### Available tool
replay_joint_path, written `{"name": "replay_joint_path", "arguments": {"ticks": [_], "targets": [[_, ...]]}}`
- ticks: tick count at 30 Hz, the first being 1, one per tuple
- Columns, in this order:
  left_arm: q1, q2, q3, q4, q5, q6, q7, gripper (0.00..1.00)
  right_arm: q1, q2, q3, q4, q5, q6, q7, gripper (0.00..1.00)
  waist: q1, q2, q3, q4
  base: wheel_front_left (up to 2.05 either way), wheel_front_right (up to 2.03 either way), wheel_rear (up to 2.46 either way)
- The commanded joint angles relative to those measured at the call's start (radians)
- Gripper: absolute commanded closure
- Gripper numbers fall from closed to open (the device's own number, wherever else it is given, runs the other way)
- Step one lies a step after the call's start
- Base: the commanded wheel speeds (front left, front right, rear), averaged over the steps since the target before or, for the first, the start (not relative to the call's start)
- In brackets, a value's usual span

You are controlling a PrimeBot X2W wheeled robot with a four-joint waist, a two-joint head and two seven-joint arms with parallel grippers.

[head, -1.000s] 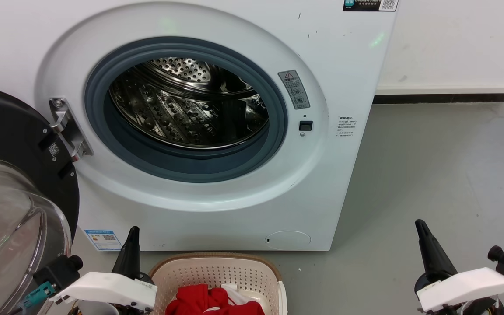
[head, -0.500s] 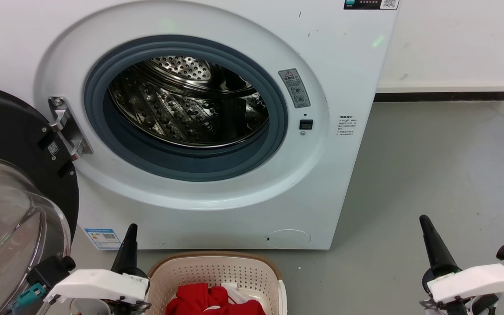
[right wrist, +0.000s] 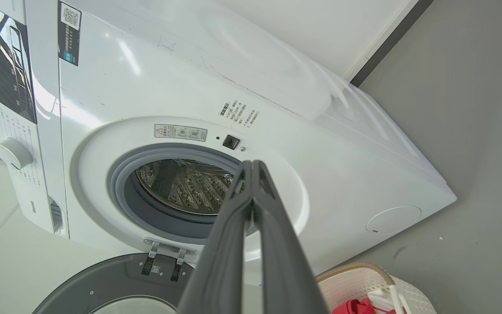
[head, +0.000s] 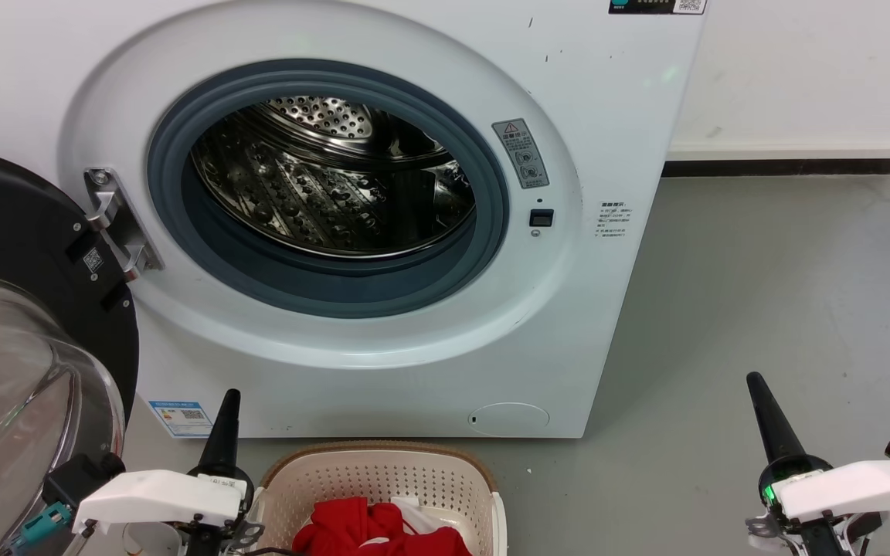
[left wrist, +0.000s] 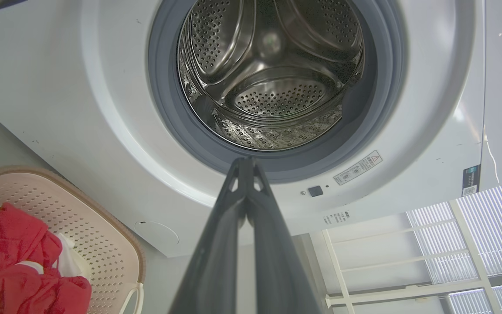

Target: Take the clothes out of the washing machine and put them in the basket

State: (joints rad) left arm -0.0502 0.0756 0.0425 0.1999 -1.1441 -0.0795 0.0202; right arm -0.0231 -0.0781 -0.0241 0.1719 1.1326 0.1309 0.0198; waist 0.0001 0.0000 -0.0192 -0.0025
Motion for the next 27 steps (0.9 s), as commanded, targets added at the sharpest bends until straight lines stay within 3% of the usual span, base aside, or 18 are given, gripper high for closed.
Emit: {"name": "replay_joint_path", "arguments": {"ticks": [1, 27], "targets": [[-0.026, -0.003, 0.007, -0.004, -0.02, -0.01, 0.003, 1.0, -0.029, -0.006, -0.004, -0.002, 0.023, 0.0, 0.004, 1.0, -0.0001, 0.0, 0.0, 0.0, 0.0, 0.0, 0.0], [-0.048, -0.014, 0.043, 0.022, -0.255, -0.033, 0.052, 1.0, -0.061, -0.003, -0.03, 0.037, 0.279, 0.0, 0.035, 1.0, -0.0001, 0.0, 0.01, 0.001, 0.0, 0.0, 0.0]]}}
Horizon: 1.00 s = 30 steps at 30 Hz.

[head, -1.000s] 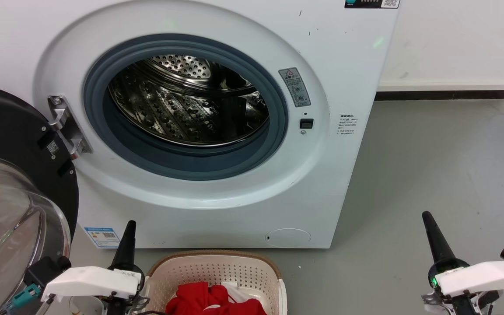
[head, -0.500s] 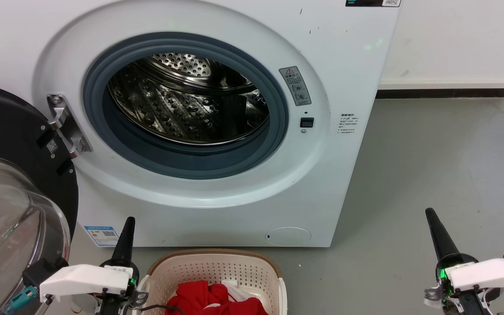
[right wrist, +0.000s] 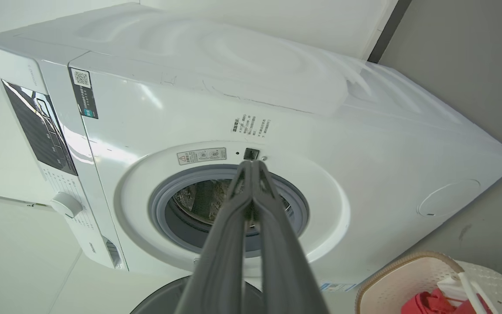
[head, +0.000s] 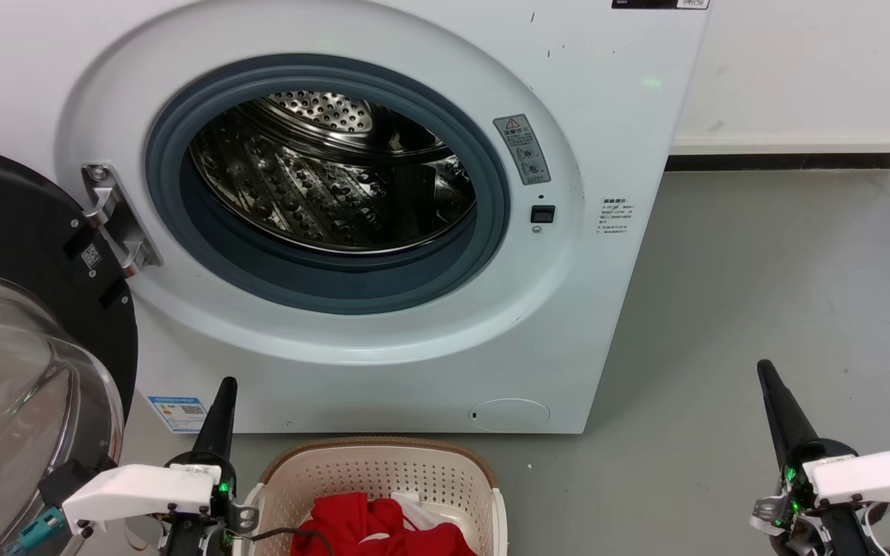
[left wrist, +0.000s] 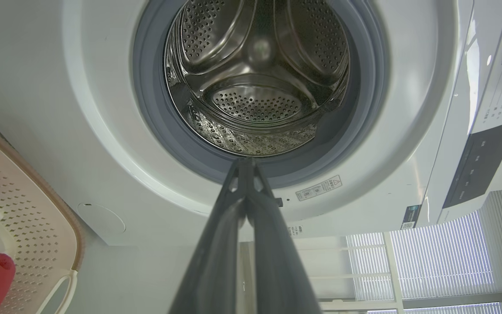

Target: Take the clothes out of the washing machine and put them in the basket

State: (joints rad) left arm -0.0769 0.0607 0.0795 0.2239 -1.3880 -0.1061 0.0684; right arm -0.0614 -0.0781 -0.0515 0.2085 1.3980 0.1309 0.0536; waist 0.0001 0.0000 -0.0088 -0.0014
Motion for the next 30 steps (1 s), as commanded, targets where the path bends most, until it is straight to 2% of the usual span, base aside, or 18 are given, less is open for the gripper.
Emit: {"name": "replay_joint_path", "arguments": {"ticks": [1, 30], "targets": [[-0.021, 0.0, 0.007, -0.001, -0.019, -0.007, 0.006, 1.0, -0.025, -0.003, -0.003, 0.002, 0.023, 0.0, 0.003, 1.0, -0.0001, 0.0, 0.0, 0.0, 0.0, 0.0, 0.0], [-0.036, -0.012, 0.039, 0.023, -0.228, -0.027, 0.049, 1.0, -0.05, 0.004, -0.03, 0.038, 0.247, 0.0, 0.035, 1.0, -0.0001, 0.0, 0.012, 0.001, 0.0, 0.0, 0.0]]}}
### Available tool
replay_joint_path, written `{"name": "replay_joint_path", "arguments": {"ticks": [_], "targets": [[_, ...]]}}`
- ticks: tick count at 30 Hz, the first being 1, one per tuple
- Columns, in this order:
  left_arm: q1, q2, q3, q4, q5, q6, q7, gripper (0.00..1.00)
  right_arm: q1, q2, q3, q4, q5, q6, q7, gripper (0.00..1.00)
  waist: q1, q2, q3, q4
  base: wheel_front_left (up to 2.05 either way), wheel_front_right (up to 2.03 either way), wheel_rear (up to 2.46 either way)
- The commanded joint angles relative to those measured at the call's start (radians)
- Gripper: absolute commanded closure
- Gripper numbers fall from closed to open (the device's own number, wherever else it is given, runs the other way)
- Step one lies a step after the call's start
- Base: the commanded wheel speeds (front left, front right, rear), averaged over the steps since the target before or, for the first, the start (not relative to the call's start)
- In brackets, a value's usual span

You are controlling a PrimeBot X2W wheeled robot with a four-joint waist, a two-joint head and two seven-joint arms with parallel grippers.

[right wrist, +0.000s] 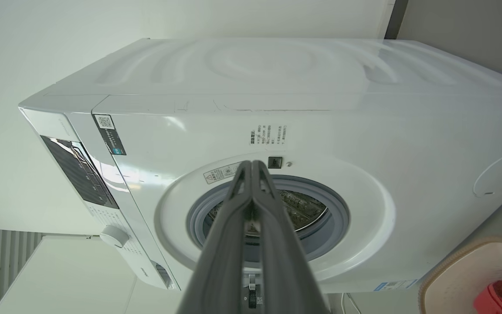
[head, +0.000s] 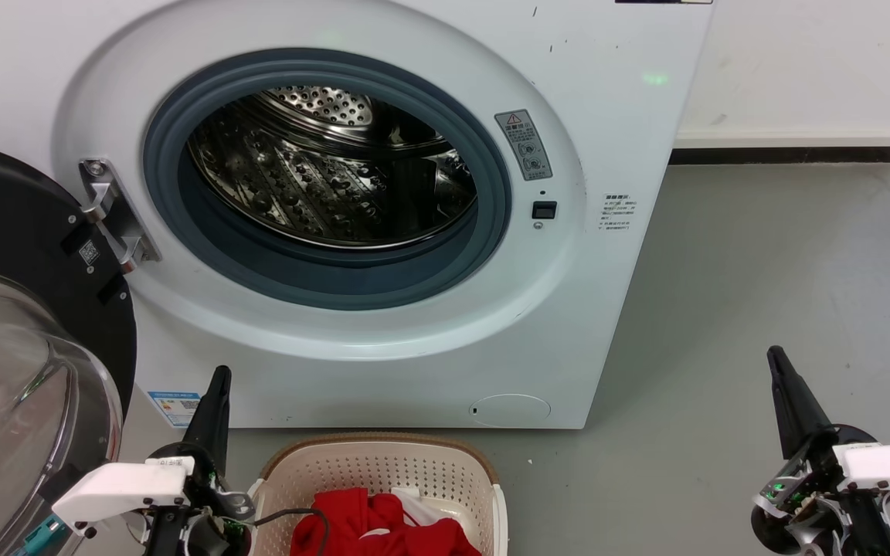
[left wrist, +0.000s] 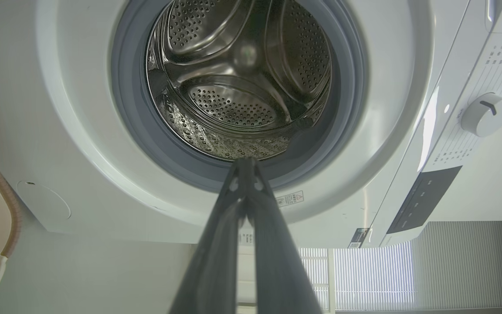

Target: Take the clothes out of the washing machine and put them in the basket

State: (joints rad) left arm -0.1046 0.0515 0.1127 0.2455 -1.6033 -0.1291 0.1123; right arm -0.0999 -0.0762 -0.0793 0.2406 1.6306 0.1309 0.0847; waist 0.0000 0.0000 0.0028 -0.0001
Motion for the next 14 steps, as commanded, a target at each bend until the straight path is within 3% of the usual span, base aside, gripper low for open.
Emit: {"name": "replay_joint_path", "arguments": {"ticks": [1, 14], "targets": [[-0.008, -0.003, 0.005, 0.002, -0.012, -0.005, 0.006, 1.0, -0.012, 0.003, -0.002, 0.005, 0.013, 0.0, 0.004, 1.0, 0.0, 0.0, 0.0, 0.0, 0.0, 0.0, 0.0], [-0.007, -0.003, 0.005, 0.001, -0.01, -0.005, 0.004, 1.0, -0.013, 0.006, -0.007, 0.005, 0.005, 0.0, 0.008, 1.0, 0.0, 0.0, 0.0, 0.0, 0.0, 0.0, 0.0]]}}
